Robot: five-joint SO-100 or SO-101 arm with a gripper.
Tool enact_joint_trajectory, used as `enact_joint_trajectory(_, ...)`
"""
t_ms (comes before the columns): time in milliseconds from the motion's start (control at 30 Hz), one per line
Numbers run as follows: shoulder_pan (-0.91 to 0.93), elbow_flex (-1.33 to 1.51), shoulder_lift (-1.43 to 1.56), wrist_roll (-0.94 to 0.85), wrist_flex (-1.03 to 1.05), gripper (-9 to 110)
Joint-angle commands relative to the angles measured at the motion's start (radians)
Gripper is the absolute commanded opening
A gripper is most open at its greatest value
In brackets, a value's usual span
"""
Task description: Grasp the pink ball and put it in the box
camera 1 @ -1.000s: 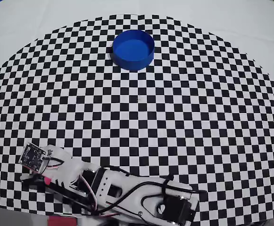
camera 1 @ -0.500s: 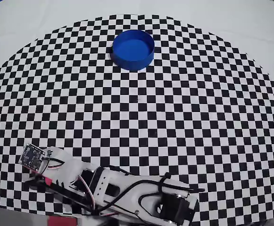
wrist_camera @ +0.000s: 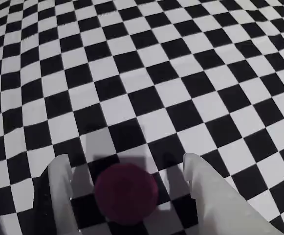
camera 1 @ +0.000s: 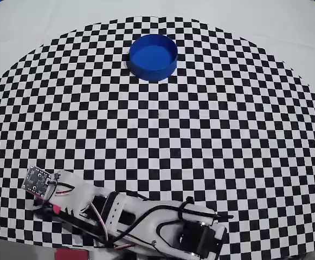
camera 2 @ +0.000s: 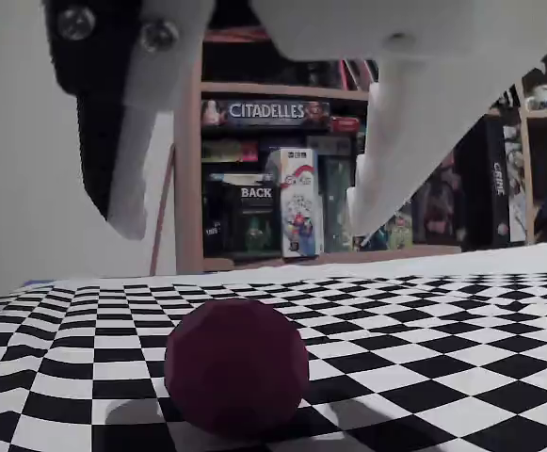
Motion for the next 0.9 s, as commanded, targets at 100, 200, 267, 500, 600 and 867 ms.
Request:
enact_joint_trajectory(100,0.008,0.006,-0.031,-0.011,-0.011,26)
enact_joint_trajectory(200,0.009,0.006,-0.046,-0.011,-0.012,26)
enact_joint_trajectory(267,0.009,0.006,-0.051,-0.011,-0.012,26)
enact_joint_trajectory(500,0.011,0.005,-0.078,-0.011,-0.023,26)
enact_joint_trajectory(600,0.011,0.003,-0.091,-0.011,-0.028,26)
enact_joint_trajectory(867,0.011,0.003,-0.126,-0.011,-0.041,26)
